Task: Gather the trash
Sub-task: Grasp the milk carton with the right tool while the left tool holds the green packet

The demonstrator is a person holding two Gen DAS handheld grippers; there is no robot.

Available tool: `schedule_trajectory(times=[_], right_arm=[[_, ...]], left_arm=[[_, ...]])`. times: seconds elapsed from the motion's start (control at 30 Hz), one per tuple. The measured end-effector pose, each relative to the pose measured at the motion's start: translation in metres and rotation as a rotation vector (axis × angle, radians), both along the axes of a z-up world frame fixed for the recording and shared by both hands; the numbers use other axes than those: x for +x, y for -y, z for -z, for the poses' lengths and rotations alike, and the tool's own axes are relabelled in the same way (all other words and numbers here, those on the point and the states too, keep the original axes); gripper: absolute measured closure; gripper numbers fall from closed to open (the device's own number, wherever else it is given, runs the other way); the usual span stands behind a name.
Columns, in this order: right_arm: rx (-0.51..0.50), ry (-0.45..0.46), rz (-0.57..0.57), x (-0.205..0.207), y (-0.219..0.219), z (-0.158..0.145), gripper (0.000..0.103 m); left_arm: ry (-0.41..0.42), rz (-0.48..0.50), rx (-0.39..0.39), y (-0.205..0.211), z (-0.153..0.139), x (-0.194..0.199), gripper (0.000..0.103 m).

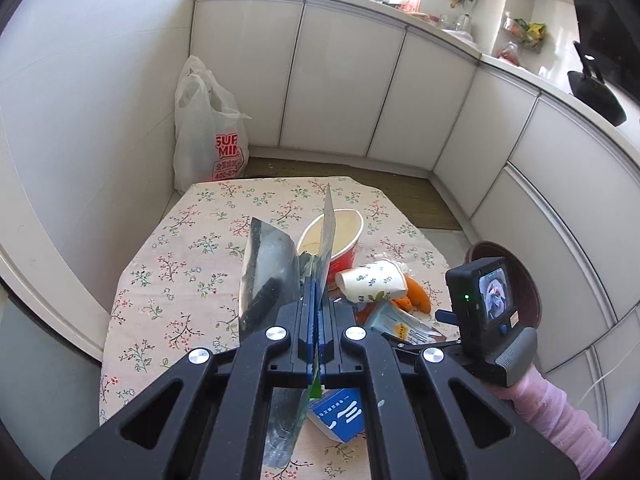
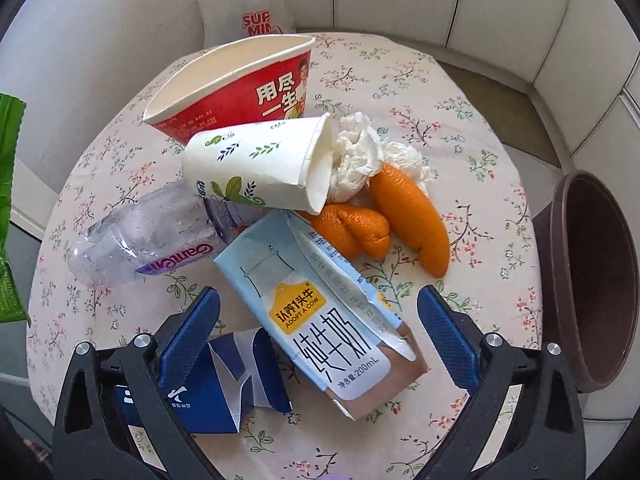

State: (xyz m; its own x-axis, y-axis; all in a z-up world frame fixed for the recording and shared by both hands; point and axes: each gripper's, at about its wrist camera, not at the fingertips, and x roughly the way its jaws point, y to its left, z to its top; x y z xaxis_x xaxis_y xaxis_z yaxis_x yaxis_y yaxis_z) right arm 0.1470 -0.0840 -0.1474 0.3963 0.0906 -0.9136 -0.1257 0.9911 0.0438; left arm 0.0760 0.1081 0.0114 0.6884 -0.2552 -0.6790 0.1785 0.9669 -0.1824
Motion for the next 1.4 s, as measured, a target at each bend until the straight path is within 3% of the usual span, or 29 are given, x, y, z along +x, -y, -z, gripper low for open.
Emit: schedule_trajectory(times=[0.2, 0.37, 0.57, 0.7, 0.73, 0.77, 0.8, 0.97, 1.03, 1.1, 1.4], right_arm=[[-0.004, -0.036, -0.005, -0.001, -0.005, 0.014, 0.032], [0.002, -0.01, -0.026, -0.011, -0.008, 0.006, 0.045], [0.064, -0.004, -0.014, -0.024, 0.004, -0.01, 0.047], [0.091, 0.048, 0.004, -0.035, 0.022, -0.033, 0.051], [0.097, 0.066, 0.011, -0.037, 0.027, -0.04, 0.062], [0.103, 0.078, 0.024, -0.04, 0.035, -0.048, 0.081], [0.109, 0.092, 0.043, -0.044, 0.04, -0.054, 0.082], [0.147, 0.131, 0.095, -0.05, 0.075, -0.069, 0.082], [0.153, 0.115, 0.118, -0.048, 0.084, -0.066, 0.077], [0.165, 0.109, 0.133, -0.048, 0.088, -0.059, 0.034], [0.192, 0.023, 0.173, -0.015, 0.062, -0.017, 0.025]], left_arm=[[-0.008, 0.0, -0.001, 0.001, 0.003, 0.002, 0.102], [0.002, -0.026, -0.023, 0.0, 0.001, 0.002, 0.102], [0.016, -0.037, -0.043, 0.002, -0.001, 0.001, 0.102], [0.024, -0.029, -0.049, 0.007, -0.003, 0.0, 0.102], [0.027, -0.028, -0.05, 0.009, -0.003, 0.001, 0.102], [0.03, -0.027, -0.053, 0.012, -0.004, 0.001, 0.102], [0.033, -0.025, -0.055, 0.013, -0.004, 0.001, 0.102], [0.039, -0.001, -0.049, 0.027, -0.003, 0.003, 0.102], [0.037, 0.006, -0.045, 0.032, -0.002, 0.004, 0.102], [0.034, 0.008, -0.042, 0.034, -0.001, 0.005, 0.102], [0.026, -0.012, -0.035, 0.025, 0.003, 0.007, 0.102]])
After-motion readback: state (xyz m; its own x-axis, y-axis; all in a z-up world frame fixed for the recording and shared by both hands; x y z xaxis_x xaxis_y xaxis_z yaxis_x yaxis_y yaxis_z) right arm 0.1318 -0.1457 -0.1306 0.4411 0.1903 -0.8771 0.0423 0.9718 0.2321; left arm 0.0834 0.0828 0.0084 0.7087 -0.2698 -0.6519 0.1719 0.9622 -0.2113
